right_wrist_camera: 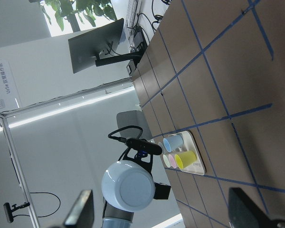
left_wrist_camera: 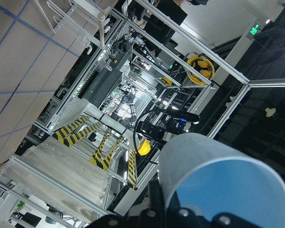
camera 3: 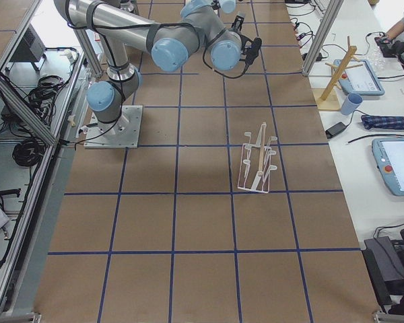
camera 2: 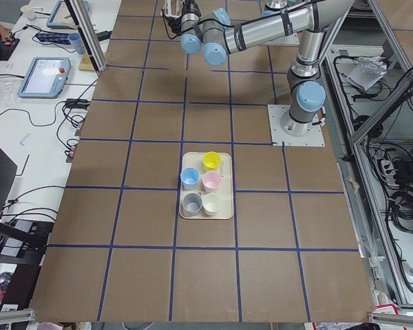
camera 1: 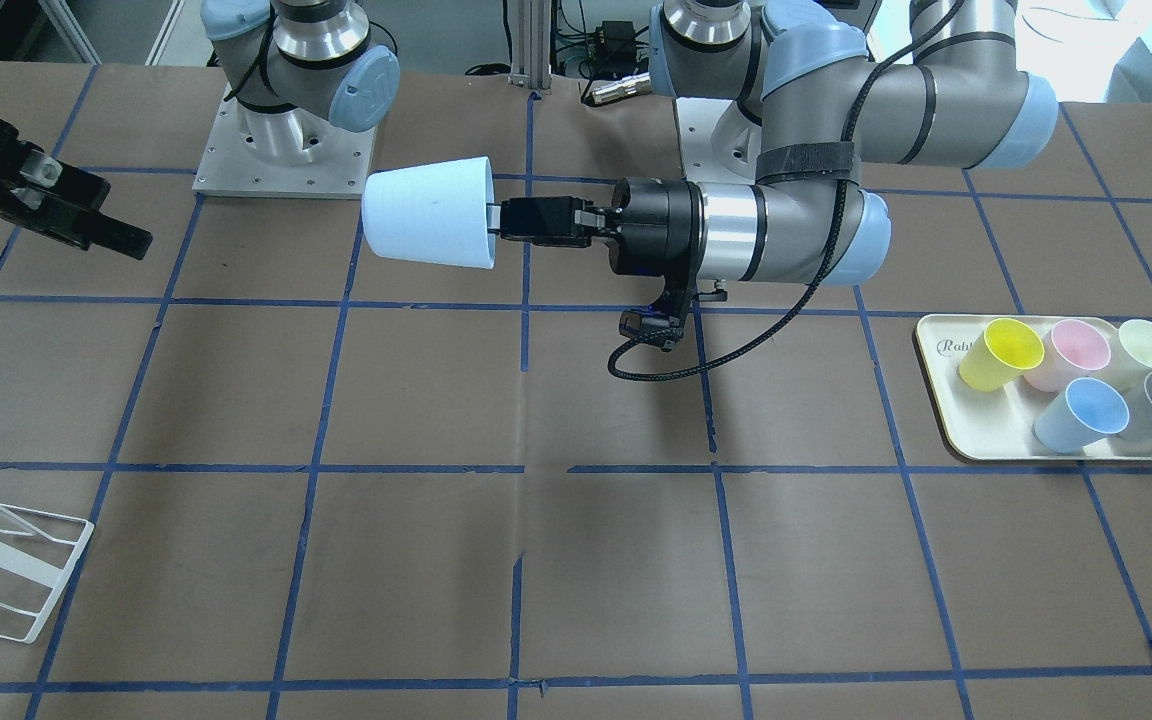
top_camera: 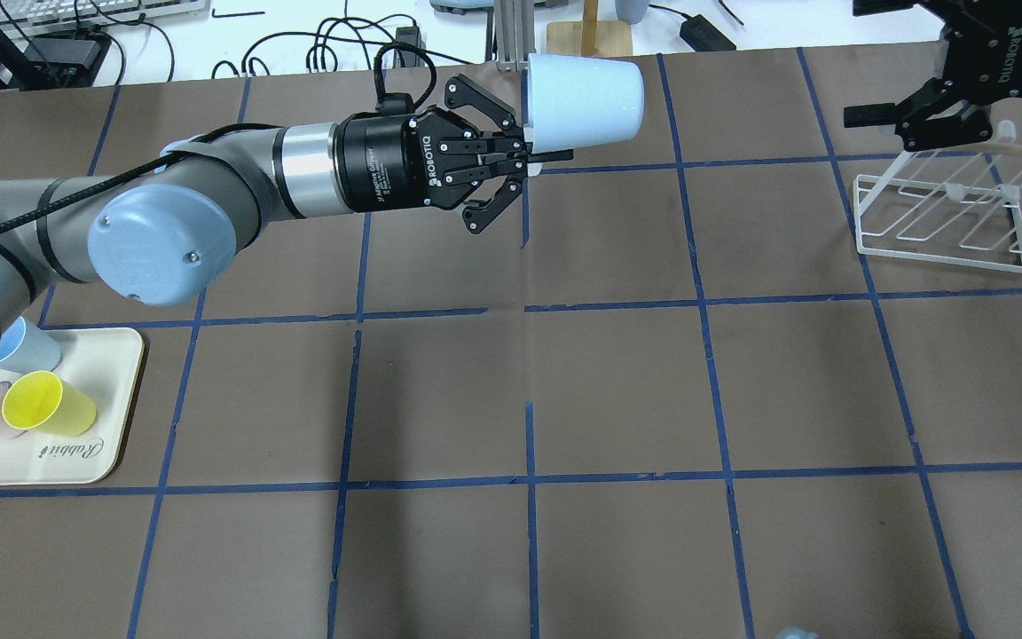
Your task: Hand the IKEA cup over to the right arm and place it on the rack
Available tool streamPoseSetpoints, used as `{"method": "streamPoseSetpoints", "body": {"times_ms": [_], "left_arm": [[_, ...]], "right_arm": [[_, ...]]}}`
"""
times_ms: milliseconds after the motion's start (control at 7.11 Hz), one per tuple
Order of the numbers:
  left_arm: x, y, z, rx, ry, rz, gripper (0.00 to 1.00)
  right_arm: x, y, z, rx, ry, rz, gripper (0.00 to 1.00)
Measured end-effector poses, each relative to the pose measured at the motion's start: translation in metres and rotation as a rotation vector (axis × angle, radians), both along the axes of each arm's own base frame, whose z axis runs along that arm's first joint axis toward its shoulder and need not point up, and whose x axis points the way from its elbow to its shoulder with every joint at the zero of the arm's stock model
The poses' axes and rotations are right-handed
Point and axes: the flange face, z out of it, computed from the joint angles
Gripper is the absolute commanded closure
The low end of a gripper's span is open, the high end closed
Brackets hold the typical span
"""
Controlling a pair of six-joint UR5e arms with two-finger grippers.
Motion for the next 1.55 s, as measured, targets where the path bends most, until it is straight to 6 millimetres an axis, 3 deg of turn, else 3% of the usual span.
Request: {"method": "streamPoseSetpoints", "body": {"times_ms": [422,703,1406,1547], "left_arm": [[-0.022,0.007,0.001,0.008,0.038,-0.018,1.00],[-0.025,0.005,-0.003,0.008,0.042,-0.023,1.00],[-0.032,0.000,-0.014,0.012,0.044,-0.033,1.00],[-0.032,-0.002,-0.017,0.013,0.044,-0.033,1.00]], "right_arm": [[0.046,-0.001,-0.010,0.003,-0.062,0.034,0.00],[0.073,0.000,-0.009,0.004,-0.073,0.075,0.00],[0.114,0.001,-0.015,0.010,-0.082,0.149,0.00],[0.118,0.002,-0.017,0.011,-0.087,0.152,0.06]]}}
